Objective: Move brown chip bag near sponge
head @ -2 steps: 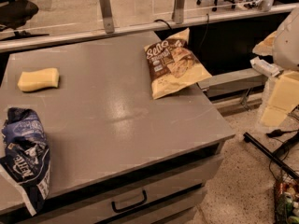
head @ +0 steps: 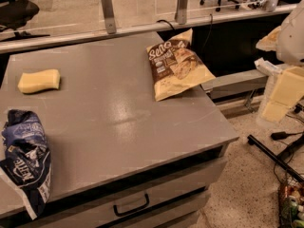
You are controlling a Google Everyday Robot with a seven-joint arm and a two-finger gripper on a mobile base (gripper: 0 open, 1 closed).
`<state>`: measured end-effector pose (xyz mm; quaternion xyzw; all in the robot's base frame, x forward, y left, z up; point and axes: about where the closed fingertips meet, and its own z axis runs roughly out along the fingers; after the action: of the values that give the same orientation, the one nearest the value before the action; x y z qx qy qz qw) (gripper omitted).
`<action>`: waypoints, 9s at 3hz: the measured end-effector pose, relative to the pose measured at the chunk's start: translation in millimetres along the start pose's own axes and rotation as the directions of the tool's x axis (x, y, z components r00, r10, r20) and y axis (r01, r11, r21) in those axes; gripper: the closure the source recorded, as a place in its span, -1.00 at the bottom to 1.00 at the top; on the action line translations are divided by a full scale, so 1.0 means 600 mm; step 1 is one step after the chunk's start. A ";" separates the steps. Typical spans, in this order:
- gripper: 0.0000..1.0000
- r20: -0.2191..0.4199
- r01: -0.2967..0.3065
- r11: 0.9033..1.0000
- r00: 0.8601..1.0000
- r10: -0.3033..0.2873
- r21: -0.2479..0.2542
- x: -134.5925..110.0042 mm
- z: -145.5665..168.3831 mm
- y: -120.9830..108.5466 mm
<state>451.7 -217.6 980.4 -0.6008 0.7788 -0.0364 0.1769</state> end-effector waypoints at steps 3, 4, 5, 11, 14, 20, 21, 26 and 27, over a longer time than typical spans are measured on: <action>-1.00 0.208 0.012 0.999 0.978 -0.022 0.047 -0.105 0.075 -0.164; -1.00 0.294 -0.022 1.000 0.956 0.017 0.014 -0.154 0.119 -0.220; -1.00 0.318 -0.100 0.994 0.942 0.106 -0.034 -0.199 0.179 -0.265; -0.63 0.225 -0.351 0.932 0.904 0.363 -0.092 -0.175 0.355 -0.319; 0.74 0.226 -0.361 0.925 0.897 0.380 -0.121 -0.175 0.373 -0.315; 1.00 0.542 -0.061 0.998 0.839 0.042 0.017 -0.348 0.212 -0.365; 1.00 0.595 -0.009 1.000 0.804 -0.002 0.015 -0.406 0.212 -0.364; 0.66 0.689 0.280 0.948 0.717 -0.102 -0.151 -0.618 0.303 -0.223; 0.17 0.693 0.321 0.929 0.713 -0.110 -0.183 -0.638 0.313 -0.197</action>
Offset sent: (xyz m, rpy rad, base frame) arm 0.1273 0.0334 0.0013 0.1783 -0.1163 0.0739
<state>703.4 142.1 925.2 -0.6800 0.5822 0.2762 0.3497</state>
